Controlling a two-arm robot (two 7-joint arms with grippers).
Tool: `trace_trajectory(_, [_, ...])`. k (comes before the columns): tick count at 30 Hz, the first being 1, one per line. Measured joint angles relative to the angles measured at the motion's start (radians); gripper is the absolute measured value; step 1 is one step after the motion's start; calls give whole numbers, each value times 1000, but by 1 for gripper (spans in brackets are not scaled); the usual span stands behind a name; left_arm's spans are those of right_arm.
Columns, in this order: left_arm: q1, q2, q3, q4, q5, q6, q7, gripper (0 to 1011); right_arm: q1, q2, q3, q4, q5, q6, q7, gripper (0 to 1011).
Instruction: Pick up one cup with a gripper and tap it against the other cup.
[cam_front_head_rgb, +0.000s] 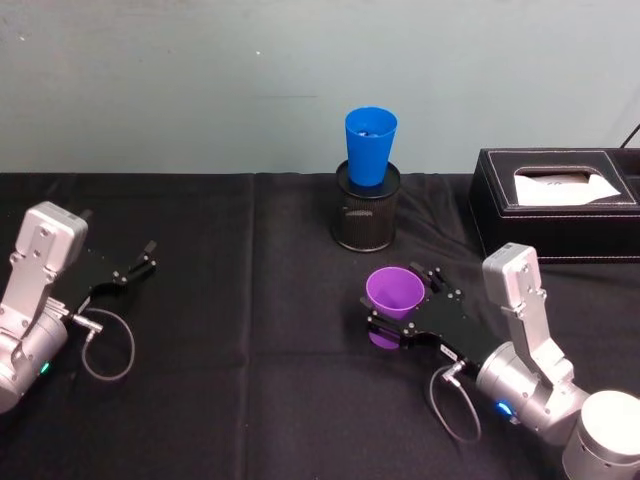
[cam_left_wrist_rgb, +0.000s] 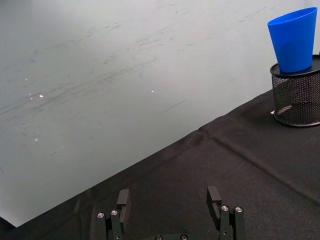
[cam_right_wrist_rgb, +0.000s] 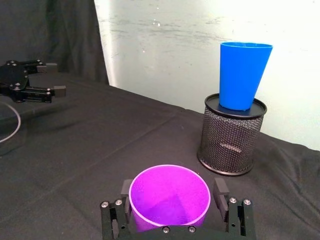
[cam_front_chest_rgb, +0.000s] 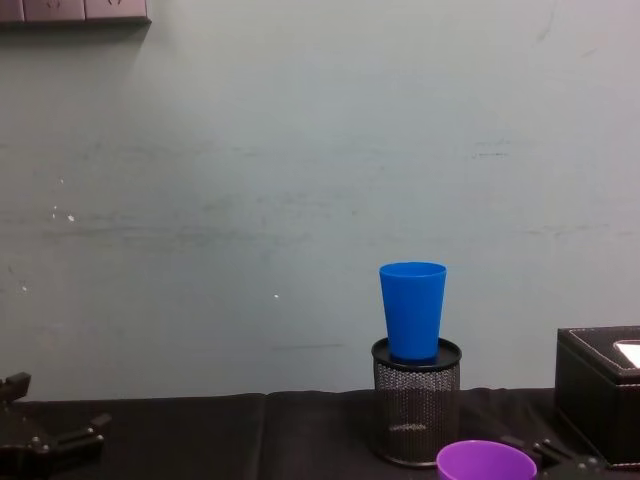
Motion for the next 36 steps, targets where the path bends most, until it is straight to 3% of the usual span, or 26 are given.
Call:
trace_trajectory(6, [0,0,0,0,0,0,0,1000,6,-18,9,9,-10,7,2,1003])
trace_trajectory(23, [0,0,0,0,0,0,0,1000,5,-15,7,8,-9,5,2,1003])
trace_trajectory(32, [0,0,0,0,0,0,0,1000,5,-14,7,8,-9,3,2,805])
trace_trajectory(36, [0,0,0,0,0,0,0,1000,5,-14,7,7,-8,3,2,783])
